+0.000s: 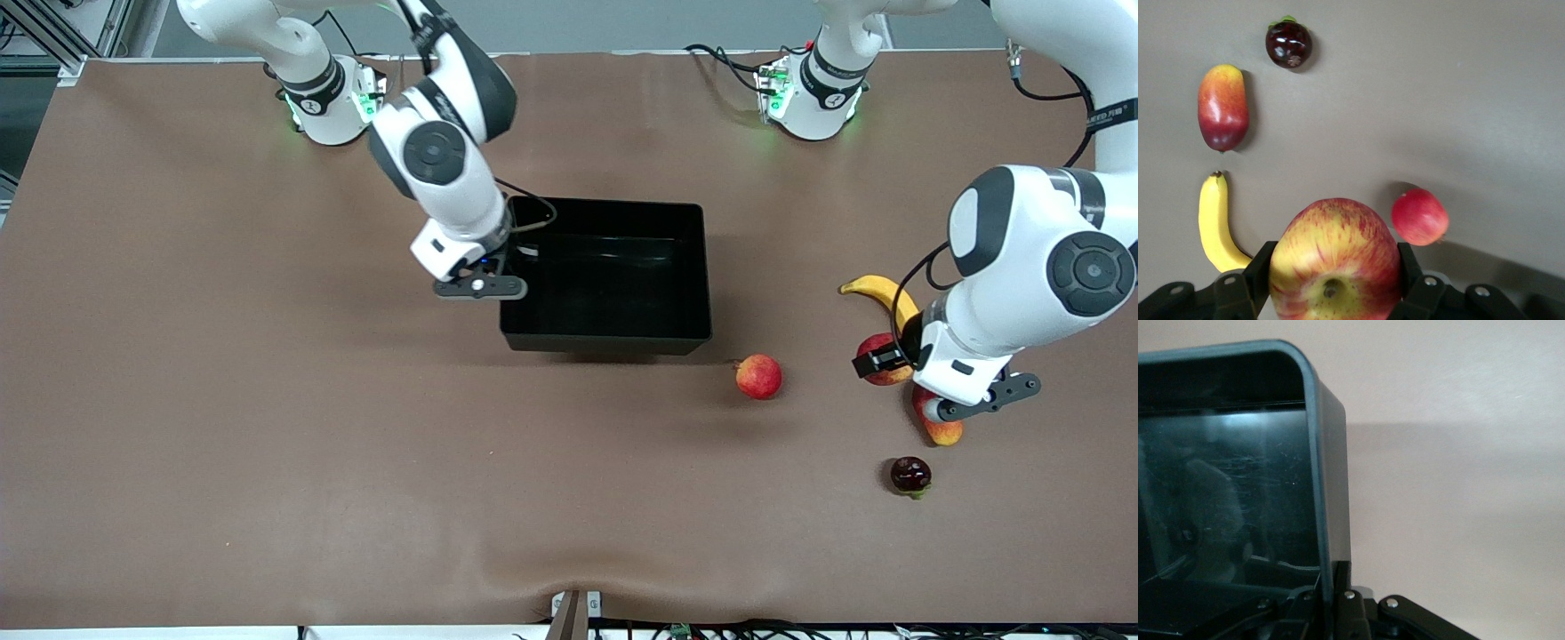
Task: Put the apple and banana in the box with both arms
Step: 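Drag the black tray toward the fruit with the right gripper, then carry the apple over the tray with the left gripper while the right gripper withdraws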
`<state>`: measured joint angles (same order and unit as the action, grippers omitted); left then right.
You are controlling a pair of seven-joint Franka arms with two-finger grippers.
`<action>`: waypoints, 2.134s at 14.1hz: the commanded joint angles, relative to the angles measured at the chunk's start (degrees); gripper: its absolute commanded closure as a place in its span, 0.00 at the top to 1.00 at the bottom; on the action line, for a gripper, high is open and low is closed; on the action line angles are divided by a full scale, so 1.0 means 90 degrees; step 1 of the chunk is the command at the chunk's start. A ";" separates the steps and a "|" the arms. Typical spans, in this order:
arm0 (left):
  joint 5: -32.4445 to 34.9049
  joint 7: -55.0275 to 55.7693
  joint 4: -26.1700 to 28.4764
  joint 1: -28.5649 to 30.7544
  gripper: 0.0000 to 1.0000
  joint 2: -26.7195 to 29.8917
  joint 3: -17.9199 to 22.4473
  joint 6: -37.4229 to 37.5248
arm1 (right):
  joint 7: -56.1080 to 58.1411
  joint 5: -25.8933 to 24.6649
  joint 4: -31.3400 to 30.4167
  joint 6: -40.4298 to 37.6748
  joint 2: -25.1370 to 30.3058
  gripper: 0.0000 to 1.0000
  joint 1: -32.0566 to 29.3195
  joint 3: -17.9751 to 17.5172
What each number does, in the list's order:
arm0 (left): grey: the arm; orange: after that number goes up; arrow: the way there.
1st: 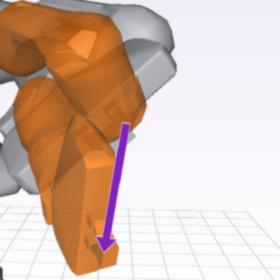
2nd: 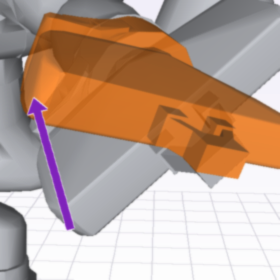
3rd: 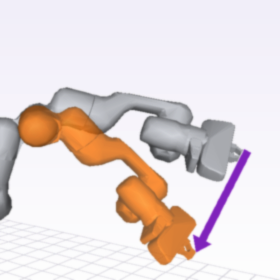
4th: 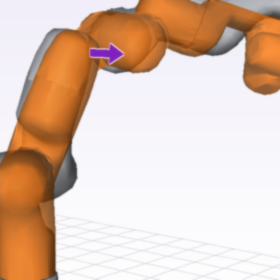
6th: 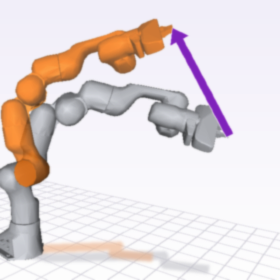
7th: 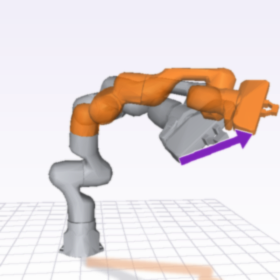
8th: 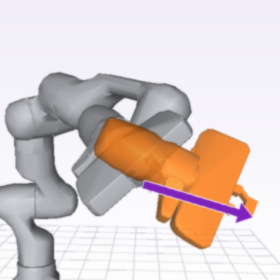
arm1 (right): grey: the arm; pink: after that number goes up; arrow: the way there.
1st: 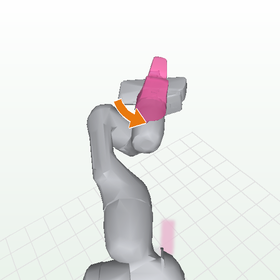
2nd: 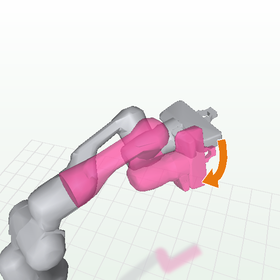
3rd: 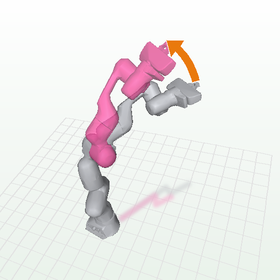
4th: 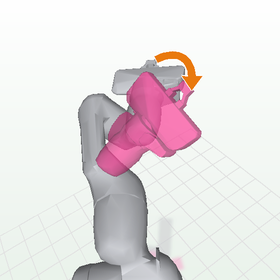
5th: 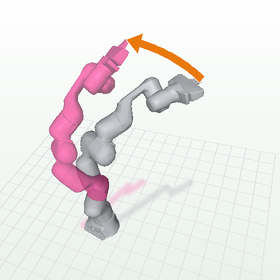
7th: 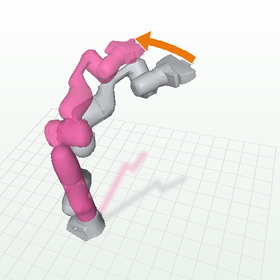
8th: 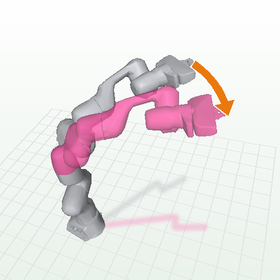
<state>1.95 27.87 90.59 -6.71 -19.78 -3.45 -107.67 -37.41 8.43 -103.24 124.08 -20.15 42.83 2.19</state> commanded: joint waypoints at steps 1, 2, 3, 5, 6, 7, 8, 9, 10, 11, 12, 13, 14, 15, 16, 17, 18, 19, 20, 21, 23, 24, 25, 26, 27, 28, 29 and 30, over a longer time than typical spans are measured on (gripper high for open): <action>-0.0002 0.0592 -0.0232 -0.0405 0.00 -0.0009 0.0022 0.0216 | -0.0557 0.0294 0.0211 0.0556 -0.0503 0.00 0.0416 0.0099; -0.0002 0.0778 -0.0222 -0.0571 0.00 -0.0009 0.0021 0.0216 | -0.0715 0.0304 0.0211 0.0800 -0.0660 0.00 0.0562 0.0099; -0.0011 0.1002 -0.0232 -0.0795 0.00 -0.0009 0.0031 0.0216 | -0.0765 0.0304 0.0211 0.0958 -0.0797 0.06 0.0651 0.0099; 0.0018 0.1675 -0.0232 -0.1118 0.00 -0.0048 0.0031 0.0196 | -0.0804 0.0304 0.0211 0.1037 -0.0925 0.99 0.0768 0.0099; 0.0008 0.1871 -0.0232 -0.1235 0.00 -0.0126 0.0022 0.0177 | -0.0910 0.0304 0.0221 0.1018 -0.0916 1.00 0.0759 0.0099; -0.0002 0.2009 -0.0232 -0.1352 0.00 -0.0165 0.0021 0.0148 | -0.0979 0.0304 0.0231 0.0989 -0.0877 1.00 0.0711 0.0108; -0.0002 0.2155 -0.0251 -0.1508 0.00 -0.0233 0.0021 0.0118 | -0.0941 0.0294 0.0231 0.0950 -0.0809 1.00 0.0672 0.0128; -0.0002 0.2350 -0.0319 -0.1626 0.00 -0.0292 0.0021 0.0099 | -0.0883 0.0294 0.0221 0.0920 -0.0634 1.00 0.0613 0.0147; -0.0002 0.2526 -0.0339 -0.1743 0.00 -0.0360 0.0021 0.0098 | -0.0863 0.0294 0.0221 0.0823 -0.0497 1.00 0.0506 0.0147; -0.0002 0.2682 -0.0339 -0.1841 0.00 -0.0419 0.0021 0.0060 | -0.0843 0.0285 0.0221 0.0668 -0.0370 1.00 0.0370 0.0157; -0.0011 0.2800 -0.0329 -0.1929 0.00 -0.0449 0.0021 -0.0028 | -0.0805 0.0265 0.0221 0.0521 -0.0243 1.00 0.0223 0.0157; -0.0050 0.2937 -0.0233 -0.2036 0.00 -0.0488 0.0012 -0.0106 | -0.0649 0.0255 0.0211 0.0297 -0.0126 1.00 0.0048 0.0157; -0.0051 0.3160 -0.0067 -0.2173 0.00 -0.0498 0.0002 -0.0126 | -0.0319 0.0246 0.0211 -0.0082 -0.0028 1.00 -0.0128 0.0148; -0.0051 0.3443 0.0099 -0.2280 0.00 -0.0478 0.0002 -0.0155 | 0.0158 0.0226 0.0211 -0.0463 0.0060 1.00 -0.0313 0.0157; -0.0051 0.3658 0.0303 -0.2397 0.00 -0.0440 -0.0027 -0.0233 | 0.0549 0.0216 0.0163 -0.0747 0.0177 1.00 -0.0518 0.0157; -0.0041 0.3844 0.0615 -0.2553 0.00 -0.0352 -0.0027 -0.0446 | 0.0863 0.0216 0.0162 -0.1040 0.0256 1.00 -0.0781 0.0157; -0.0041 0.3952 0.1024 -0.2642 0.00 -0.0197 -0.0027 -0.0748 | 0.1233 0.0216 0.0162 -0.1304 0.0334 1.00 -0.1064 0.0157; -0.0041 0.3973 0.1444 -0.2681 0.00 -0.0021 -0.0037 -0.1051 | 0.1769 0.0216 0.0153 -0.1480 0.0402 1.00 -0.1338 0.0157; -0.0041 0.3973 0.1825 -0.2672 0.00 0.0116 -0.0124 -0.1286 | 0.2306 0.0216 0.0153 -0.1695 0.0461 1.00 -0.1611 0.0157; -0.0041 0.3992 0.2100 -0.2672 0.00 0.0185 -0.0231 -0.1433 | 0.2794 0.0216 0.0153 -0.1910 0.0491 1.00 -0.1952 0.0157; -0.0041 0.4158 0.2559 -0.2662 0.00 0.0196 -0.0398 -0.1726 | 0.3781 0.0216 0.0153 -0.2155 0.0549 1.00 -0.2587 0.0157; -0.0031 0.4159 0.2784 -0.2682 0.00 0.0157 -0.0408 -0.1882 | 0.4201 0.0216 0.0162 -0.2262 0.0549 1.00 -0.2929 0.0157; -0.0021 0.4168 0.3076 -0.2691 0.00 0.0157 -0.0437 -0.2222 | 0.4515 0.0216 0.0162 -0.2302 0.0549 1.00 -0.3242 0.0148; -0.0002 0.4168 0.3408 -0.2672 0.00 0.0166 -0.0437 -0.2641 | 0.4779 0.0216 0.0162 -0.2312 0.0569 1.00 -0.3506 0.0147; 0.0018 0.4168 0.3624 -0.2672 0.00 0.0128 -0.0437 -0.3003 | 0.5023 0.0216 0.0162 -0.2303 0.0617 1.00 -0.3769 0.0157; 0.0028 0.4168 0.3713 -0.2682 0.00 0.0050 -0.0437 -0.3191 | 0.5287 0.0216 0.0172 -0.2293 0.0656 1.00 -0.4023 0.0157; 0.0057 0.4149 0.3723 -0.2691 0.00 -0.0048 -0.0437 -0.3251 | 0.5551 0.0216 0.0191 -0.2293 0.0715 1.00 -0.4258 0.0157; 0.0057 0.4149 0.3723 -0.2701 0.00 -0.0107 -0.0437 -0.3261 | 0.5698 0.0216 0.0182 -0.2302 0.0860 1.00 -0.4454 0.0157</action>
<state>1.89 63.99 122.68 -30.88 -21.04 -7.26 -134.66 10.99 10.03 -100.31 103.78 -16.04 6.32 4.88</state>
